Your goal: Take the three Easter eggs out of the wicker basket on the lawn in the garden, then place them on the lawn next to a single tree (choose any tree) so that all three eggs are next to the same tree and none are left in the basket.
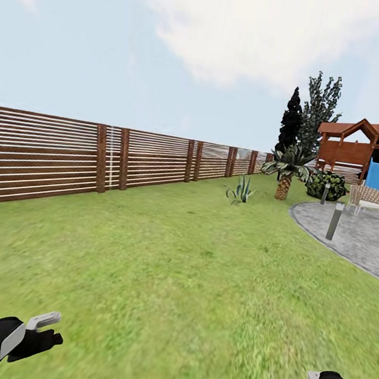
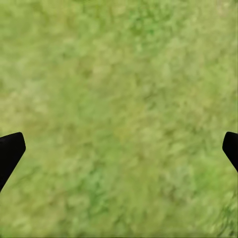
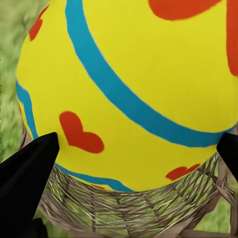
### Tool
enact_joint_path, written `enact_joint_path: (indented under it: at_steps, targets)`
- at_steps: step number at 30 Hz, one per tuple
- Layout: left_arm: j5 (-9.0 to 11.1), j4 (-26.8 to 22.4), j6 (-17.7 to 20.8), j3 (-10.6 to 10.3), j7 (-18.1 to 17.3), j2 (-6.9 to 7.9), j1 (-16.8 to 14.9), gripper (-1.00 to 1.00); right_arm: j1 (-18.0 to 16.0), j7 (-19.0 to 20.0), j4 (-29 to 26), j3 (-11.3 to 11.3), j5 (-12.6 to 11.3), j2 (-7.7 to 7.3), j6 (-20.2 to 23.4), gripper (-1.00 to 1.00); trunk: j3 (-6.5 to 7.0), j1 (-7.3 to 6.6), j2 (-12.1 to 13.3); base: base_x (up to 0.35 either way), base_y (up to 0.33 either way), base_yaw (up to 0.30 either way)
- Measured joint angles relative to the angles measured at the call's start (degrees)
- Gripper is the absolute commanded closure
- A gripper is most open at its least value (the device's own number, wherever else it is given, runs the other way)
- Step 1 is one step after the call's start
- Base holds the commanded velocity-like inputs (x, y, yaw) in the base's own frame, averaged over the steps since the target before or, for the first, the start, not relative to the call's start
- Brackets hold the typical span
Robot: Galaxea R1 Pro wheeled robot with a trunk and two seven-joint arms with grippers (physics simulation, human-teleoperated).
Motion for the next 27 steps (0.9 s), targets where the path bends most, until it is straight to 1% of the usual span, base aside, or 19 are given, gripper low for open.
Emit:
enact_joint_path:
  at_steps: [11,12,22,27]
  targets:
    - [0.0,0.0,0.0,0.0,0.0,0.0,0.0,-1.0,0.0,0.0,0.0,-0.1,0.0,0.0,0.0,1.0,1.98,-2.42,4.4,0.0,0.0,0.0]
    - [0.0,0.0,0.0,0.0,0.0,0.0,0.0,-1.0,0.0,0.0,0.0,-0.1,0.0,0.0,0.0,1.0,1.98,-2.42,4.4,0.0,0.0,0.0]
    - [0.1,0.0,0.0,0.0,-0.1,0.08,0.0,-1.0,0.0,0.0,-0.3,-0.2,-0.2,-0.02,0.1,1.0,1.98,-2.43,4.4,0.0,0.313,-0.001]
    - [0.0,0.0,0.0,-0.1,-0.1,0.02,0.0,-1.0,0.0,0.4,-0.3,-0.2,-0.5,-0.1,-0.2,1.0,1.98,-2.42,4.4,0.0,0.33,-0.217]
